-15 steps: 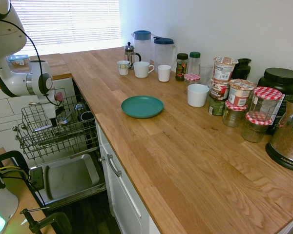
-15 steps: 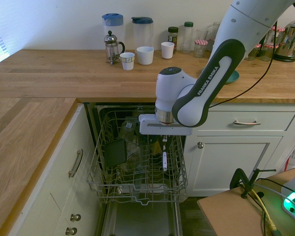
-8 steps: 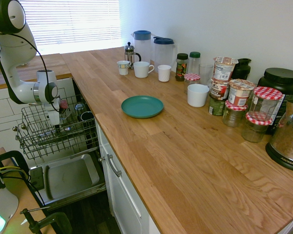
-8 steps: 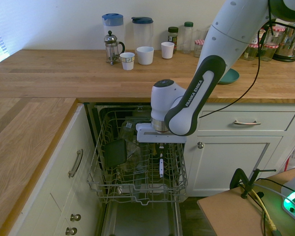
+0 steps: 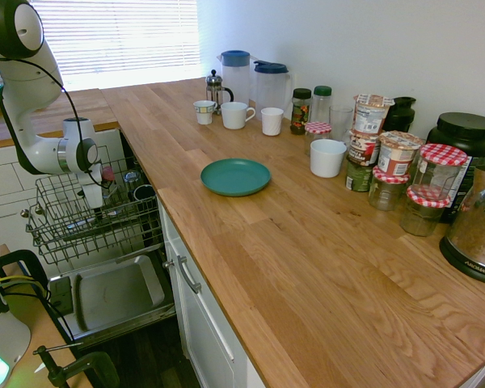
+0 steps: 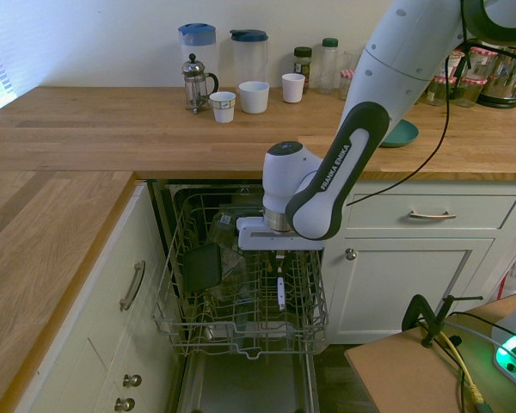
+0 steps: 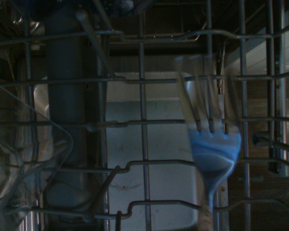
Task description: Put the fork in the dishwasher
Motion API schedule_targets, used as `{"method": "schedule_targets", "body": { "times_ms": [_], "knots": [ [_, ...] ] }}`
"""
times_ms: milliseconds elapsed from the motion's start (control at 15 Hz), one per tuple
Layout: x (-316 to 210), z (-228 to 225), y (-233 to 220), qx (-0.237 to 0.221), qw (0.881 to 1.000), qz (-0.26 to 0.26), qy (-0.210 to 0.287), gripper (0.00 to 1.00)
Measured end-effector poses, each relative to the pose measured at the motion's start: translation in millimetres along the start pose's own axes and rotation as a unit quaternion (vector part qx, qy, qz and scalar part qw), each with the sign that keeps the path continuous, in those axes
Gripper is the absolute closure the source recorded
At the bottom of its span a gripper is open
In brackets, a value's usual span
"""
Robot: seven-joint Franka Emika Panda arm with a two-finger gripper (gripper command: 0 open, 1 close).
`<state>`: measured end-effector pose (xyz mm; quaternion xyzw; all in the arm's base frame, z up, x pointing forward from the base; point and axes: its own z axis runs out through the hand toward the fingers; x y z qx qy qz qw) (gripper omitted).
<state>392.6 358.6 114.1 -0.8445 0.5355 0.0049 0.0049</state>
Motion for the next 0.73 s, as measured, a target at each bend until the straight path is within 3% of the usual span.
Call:
{"method": "schedule_targets", "body": {
  "times_ms": [400, 733],
  "knots": [
    [0.9, -22.8, -13.8, 0.015, 1.000, -0.006, 0.008, 0.00],
    [-10.2, -116.5, -12.2, 0.042, 0.998, -0.007, 0.038, 0.00]
  ]
}}
